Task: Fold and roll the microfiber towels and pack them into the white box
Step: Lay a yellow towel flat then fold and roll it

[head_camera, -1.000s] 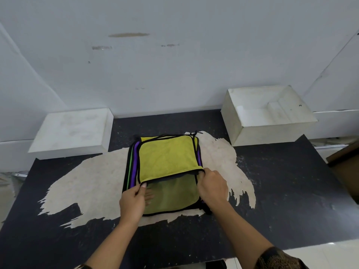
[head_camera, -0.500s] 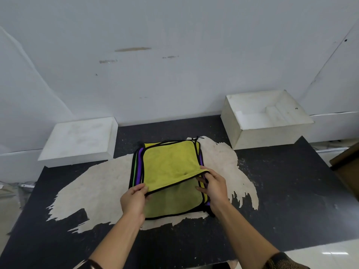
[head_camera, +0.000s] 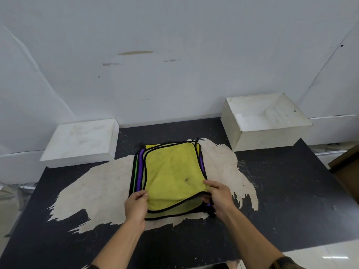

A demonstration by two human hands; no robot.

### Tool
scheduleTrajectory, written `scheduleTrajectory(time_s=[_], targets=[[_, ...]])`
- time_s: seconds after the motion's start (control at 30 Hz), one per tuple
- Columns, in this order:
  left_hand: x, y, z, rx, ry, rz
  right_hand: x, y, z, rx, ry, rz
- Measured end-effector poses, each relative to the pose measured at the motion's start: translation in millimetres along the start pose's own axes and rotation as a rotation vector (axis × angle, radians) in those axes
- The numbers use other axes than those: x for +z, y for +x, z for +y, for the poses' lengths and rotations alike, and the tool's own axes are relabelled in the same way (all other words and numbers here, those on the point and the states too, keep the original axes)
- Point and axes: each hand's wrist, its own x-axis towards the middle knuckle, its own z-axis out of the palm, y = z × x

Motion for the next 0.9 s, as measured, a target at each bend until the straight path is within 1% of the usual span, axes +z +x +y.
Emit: scheduleTrajectory(time_s=[0.1, 0.2, 0.27, 0.33, 0.37, 0.43, 0.5, 0.57, 0.6, 0.67, 0.77, 0.83, 0.9], targets=[[0, 6, 3, -0.021, 0.048, -0.081, -1, -5, -5, 0.097, -0.028, -0.119], [0, 14, 7, -0.061, 0.094, -0.158, -1, -6, -12, 0.143, -0.076, -0.175], [-1, 14, 14, -0.058, 0.106, -0.153, -2, -3, -15, 0.086, -0.197, -0.171], [-3, 15, 20, -0.028, 0.098, -0.123, -3, 0, -18, -0.044, -0.353, -0.158], [-4, 14, 22, -0.001, 0.111, -0.102, -3, 2, -19, -0.093, -0.379, -0.154], [-5, 15, 26, 0.063, 0.148, -0.057, 2, 3, -21, -0.141, -0.322, -0.141], [-4, 18, 29, 0.110, 0.157, -0.038, 9, 7, -27, -0.146, -0.265, -0.124], [-3, 20, 36, 0.153, 0.201, -0.042, 15, 9, -37, -0.122, -0.285, -0.151], [-2, 22, 41, 0.161, 0.221, -0.046, 18, 8, -43, -0.082, -0.284, -0.188], [-1, 24, 52, 0.086, 0.206, -0.091, 23, 2, -57, 0.015, -0.240, -0.264], [2, 19, 74, -0.138, 0.110, -0.262, 22, -10, -76, 0.066, -0.126, -0.288], [7, 16, 87, -0.178, 0.081, -0.330, 15, -17, -90, 0.037, -0.037, -0.259], [16, 10, 98, -0.155, 0.038, -0.356, 3, -23, -105, -0.016, 0.030, -0.228]])
